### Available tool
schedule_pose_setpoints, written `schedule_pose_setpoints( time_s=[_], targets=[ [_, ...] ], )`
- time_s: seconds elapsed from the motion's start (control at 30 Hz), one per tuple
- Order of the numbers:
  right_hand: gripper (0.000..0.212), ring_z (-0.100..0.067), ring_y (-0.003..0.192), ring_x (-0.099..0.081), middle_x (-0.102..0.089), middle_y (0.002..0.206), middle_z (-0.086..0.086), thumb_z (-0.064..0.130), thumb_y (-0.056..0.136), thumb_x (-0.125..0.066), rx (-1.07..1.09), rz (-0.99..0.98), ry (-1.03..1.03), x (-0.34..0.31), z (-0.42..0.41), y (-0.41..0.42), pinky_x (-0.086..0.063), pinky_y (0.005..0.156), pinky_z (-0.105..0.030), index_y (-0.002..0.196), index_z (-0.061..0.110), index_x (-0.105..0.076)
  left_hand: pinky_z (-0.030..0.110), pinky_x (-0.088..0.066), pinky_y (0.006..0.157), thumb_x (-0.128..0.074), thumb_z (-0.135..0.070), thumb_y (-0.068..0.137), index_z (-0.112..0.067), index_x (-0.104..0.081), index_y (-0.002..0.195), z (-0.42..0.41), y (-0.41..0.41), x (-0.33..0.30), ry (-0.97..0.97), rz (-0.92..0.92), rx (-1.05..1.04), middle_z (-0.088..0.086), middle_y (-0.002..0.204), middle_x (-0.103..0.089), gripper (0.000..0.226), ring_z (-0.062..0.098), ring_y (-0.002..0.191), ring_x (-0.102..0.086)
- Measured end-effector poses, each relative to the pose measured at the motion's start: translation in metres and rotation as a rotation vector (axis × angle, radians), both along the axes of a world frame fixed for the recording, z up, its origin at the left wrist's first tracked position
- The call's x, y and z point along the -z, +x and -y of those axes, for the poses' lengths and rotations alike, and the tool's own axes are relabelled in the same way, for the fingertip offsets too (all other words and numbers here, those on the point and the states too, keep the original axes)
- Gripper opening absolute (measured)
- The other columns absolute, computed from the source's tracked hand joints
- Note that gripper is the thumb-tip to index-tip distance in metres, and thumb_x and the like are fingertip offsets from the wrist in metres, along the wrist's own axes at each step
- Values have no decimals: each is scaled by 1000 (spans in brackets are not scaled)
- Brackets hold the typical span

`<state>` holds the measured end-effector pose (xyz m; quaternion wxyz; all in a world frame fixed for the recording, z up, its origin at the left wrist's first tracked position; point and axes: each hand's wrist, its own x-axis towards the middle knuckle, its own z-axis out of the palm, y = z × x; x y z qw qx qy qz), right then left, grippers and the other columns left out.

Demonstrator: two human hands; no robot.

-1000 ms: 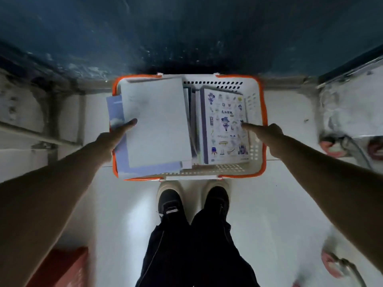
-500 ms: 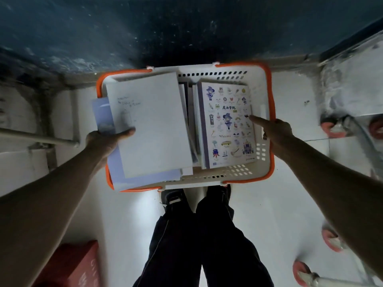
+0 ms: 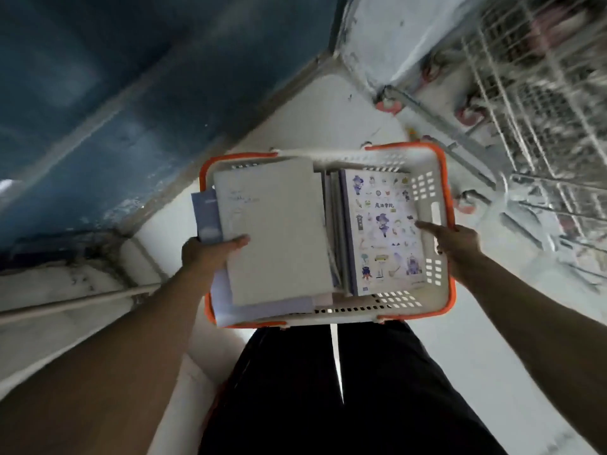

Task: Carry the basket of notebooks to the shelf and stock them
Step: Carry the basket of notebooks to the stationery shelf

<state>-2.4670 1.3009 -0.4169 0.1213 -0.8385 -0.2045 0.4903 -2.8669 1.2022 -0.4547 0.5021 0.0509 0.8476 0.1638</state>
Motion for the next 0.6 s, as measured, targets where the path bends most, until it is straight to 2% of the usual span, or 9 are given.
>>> schedule_pose_setpoints(
  time_s=[0.07, 0.13, 0.23, 0.3, 0.37, 0.4, 0.5, 0.6],
  targets=[
    [54, -23, 71, -64, -66, 78, -4, 32, 62, -90, 132, 10, -8, -20, 50, 42, -56, 77, -38, 103, 6, -66, 44, -58, 83, -90, -60, 11, -9, -64, 111, -4, 16, -3, 41, 27, 104, 5, 110, -69, 115, 26, 96, -68],
    [49, -25, 72, -66, -69, 81, -6, 36, 57, -92, 277, 25, 8, -39, 103, 83, -57, 74, -38, 89, 11, -65, 44, -59, 82, -91, -64, 10, -12, -65, 110, -16, 44, -12, 32, 39, 251, 3, 111, -69, 116, 27, 94, -69],
    [38, -20, 55, -52, -57, 64, -3, 38, 67, -87, 471, 46, 33, -65, 177, 135, -41, 52, -28, 84, 11, -65, 44, -57, 84, -100, -44, 29, -10, -72, 99, -31, 100, -30, 106, 117, 440, 7, 103, -73, 82, 25, 87, -72],
    [38, -19, 54, -49, -55, 62, -2, 40, 70, -85, 600, 27, 33, -75, 236, 168, -36, 49, -26, 86, 11, -65, 46, -56, 88, -101, -40, 30, -9, -73, 103, -37, 153, -40, 133, 169, 591, 9, 106, -74, 84, 25, 92, -73],
    [39, -18, 55, -50, -55, 64, -2, 40, 72, -84, 714, 0, 50, -79, 298, 204, -36, 48, -26, 89, 11, -65, 46, -57, 85, -100, -44, 26, -8, -72, 104, -34, 224, -68, 166, 128, 677, 8, 102, -74, 91, 25, 90, -73],
    [40, -18, 55, -51, -55, 65, -2, 40, 72, -84, 776, -11, 61, -78, 331, 223, -37, 48, -25, 91, 10, -66, 45, -57, 84, -100, -42, 30, -7, -71, 101, -26, 262, -82, 191, 81, 726, 8, 98, -74, 84, 25, 88, -72],
    [45, -19, 59, -52, -57, 69, -3, 41, 67, -84, 966, -64, 97, -76, 425, 279, -44, 58, -30, 93, 8, -67, 32, -53, 79, -93, -18, 57, -9, -68, 83, 30, 389, -137, 225, 54, 892, 9, 99, -71, 38, 21, 85, -67],
    [47, -20, 64, -54, -61, 79, -5, 41, 67, -84, 1122, -87, 152, -79, 512, 336, -47, 66, -33, 94, 7, -67, 30, -50, 81, -90, -14, 65, -11, -61, 77, 87, 486, -145, 258, 69, 1036, 5, 101, -65, 32, 19, 89, -63]
  ],
)
